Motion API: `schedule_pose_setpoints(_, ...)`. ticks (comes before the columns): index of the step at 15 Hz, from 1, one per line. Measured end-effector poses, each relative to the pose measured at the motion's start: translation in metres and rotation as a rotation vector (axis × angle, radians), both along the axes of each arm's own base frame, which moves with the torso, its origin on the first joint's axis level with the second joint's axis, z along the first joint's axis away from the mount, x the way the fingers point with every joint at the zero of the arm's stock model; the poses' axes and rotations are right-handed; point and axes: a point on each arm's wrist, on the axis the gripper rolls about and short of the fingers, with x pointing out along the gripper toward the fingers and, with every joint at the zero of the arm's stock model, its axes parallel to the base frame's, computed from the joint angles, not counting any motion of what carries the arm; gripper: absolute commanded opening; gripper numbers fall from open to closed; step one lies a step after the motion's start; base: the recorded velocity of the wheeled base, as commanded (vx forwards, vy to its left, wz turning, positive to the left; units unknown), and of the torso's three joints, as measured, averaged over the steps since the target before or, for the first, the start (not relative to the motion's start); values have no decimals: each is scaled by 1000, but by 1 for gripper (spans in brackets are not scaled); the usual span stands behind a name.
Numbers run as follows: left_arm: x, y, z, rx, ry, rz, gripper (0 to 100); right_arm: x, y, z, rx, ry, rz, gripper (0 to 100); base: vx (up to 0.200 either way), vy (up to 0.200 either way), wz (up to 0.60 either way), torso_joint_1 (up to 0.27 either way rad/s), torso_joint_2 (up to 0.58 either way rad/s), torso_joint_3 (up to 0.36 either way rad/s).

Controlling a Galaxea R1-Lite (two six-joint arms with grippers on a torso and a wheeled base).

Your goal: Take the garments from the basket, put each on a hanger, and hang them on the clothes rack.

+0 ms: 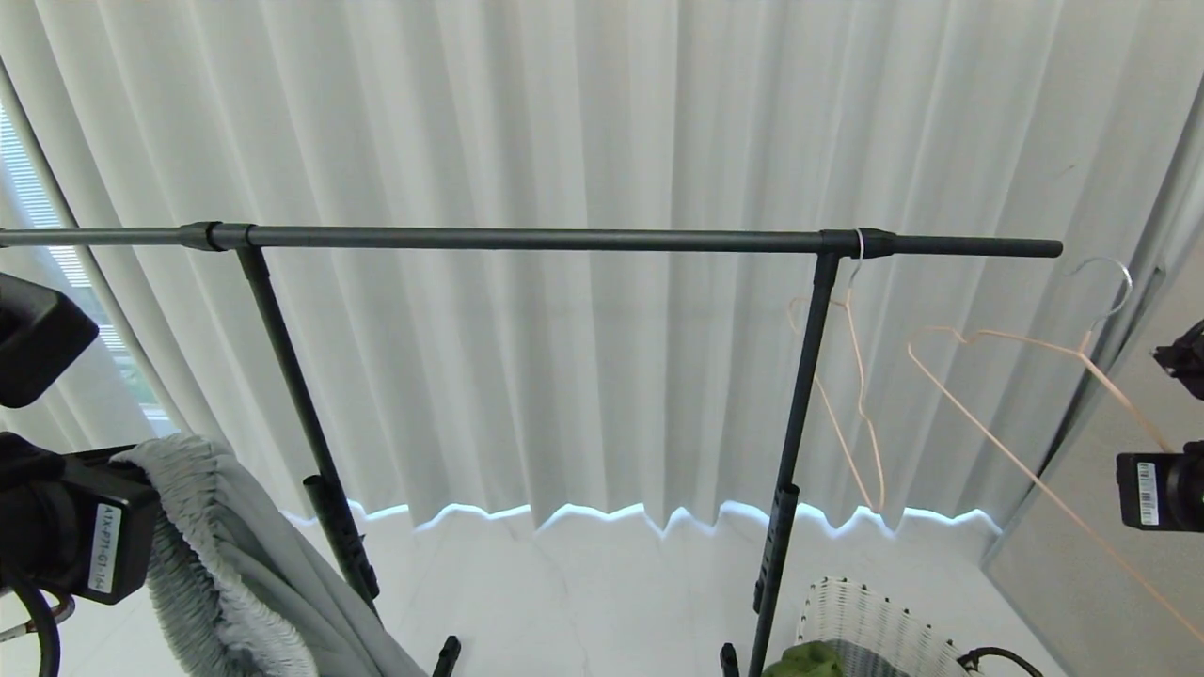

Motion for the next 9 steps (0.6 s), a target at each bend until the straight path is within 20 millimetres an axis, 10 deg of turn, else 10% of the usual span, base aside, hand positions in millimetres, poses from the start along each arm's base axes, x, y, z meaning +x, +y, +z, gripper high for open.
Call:
schedule_pose_setpoints(4,-1,0,-1,0,1,0,0,-18,0,-2,-2,1,13,0,-200,0,0,1,1,2)
schedule_pose_setpoints(9,2,-1,-9,-14,-31,0,0,-33,3,4,6,-44,50,0,0,0,0,0,0,0)
